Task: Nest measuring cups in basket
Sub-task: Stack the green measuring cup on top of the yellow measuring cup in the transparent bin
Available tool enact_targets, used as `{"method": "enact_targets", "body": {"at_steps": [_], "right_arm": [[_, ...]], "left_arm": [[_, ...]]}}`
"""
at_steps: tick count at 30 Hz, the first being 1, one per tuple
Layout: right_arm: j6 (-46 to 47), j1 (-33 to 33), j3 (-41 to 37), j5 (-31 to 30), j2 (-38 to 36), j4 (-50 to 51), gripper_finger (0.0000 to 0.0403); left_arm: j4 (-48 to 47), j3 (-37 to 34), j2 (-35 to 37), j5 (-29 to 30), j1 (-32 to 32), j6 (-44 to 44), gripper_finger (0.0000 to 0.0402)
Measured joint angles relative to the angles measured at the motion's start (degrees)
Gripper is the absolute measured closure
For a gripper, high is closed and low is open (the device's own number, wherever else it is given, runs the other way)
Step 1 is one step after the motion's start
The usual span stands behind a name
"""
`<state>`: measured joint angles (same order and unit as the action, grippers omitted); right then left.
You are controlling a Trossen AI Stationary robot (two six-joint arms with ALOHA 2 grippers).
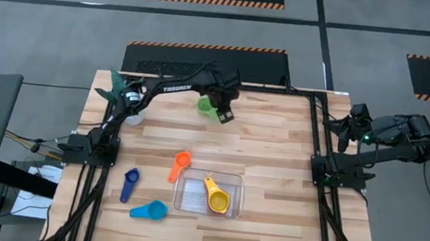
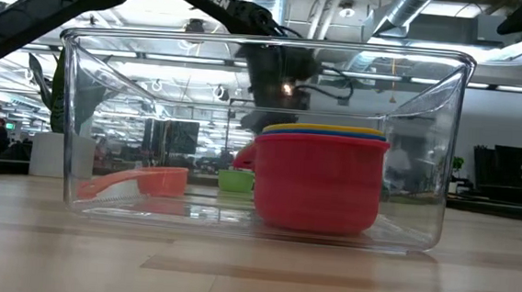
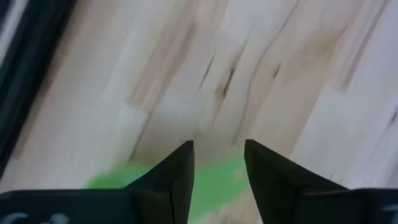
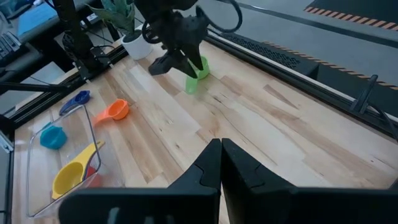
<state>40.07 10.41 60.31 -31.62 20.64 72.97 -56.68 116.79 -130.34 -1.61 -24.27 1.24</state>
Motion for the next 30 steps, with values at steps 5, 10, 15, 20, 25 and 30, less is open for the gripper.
{"method": "enact_targets", "body": {"at_steps": [5, 10, 15, 20, 25, 30], "right_arm": [[0.40, 0.00, 0.00, 0.08, 0.00, -0.02, 0.0377], [0.42, 0.00, 0.00, 0.11, 0.00, -0.04, 0.0377], [0.42, 0.00, 0.00, 0.11, 0.00, -0.04, 0.0377], [0.42, 0.00, 0.00, 0.27, -0.04, 0.00, 0.0377], [0.46, 0.02, 0.00, 0.54, -0.06, -0.04, 0.0377], [0.48, 0.00, 0.00, 1.63, -0.04, -0.02, 0.0377]], "left_arm": [[0.93, -1.39, 0.01, 2.36, 0.32, 1.01, 0.0300], [0.10, -1.97, -0.12, 4.81, 0.06, 6.62, 0.0303], [3.00, -1.95, -0.09, 6.00, -0.72, 8.89, 0.0303], [1.94, -1.95, -3.27, 4.26, -1.09, 9.84, 0.0303], [-2.81, -0.26, -5.86, 5.99, -0.75, 11.89, 0.0303], [-13.20, 2.57, -5.46, 5.44, -0.66, 11.50, 0.0303]]}}
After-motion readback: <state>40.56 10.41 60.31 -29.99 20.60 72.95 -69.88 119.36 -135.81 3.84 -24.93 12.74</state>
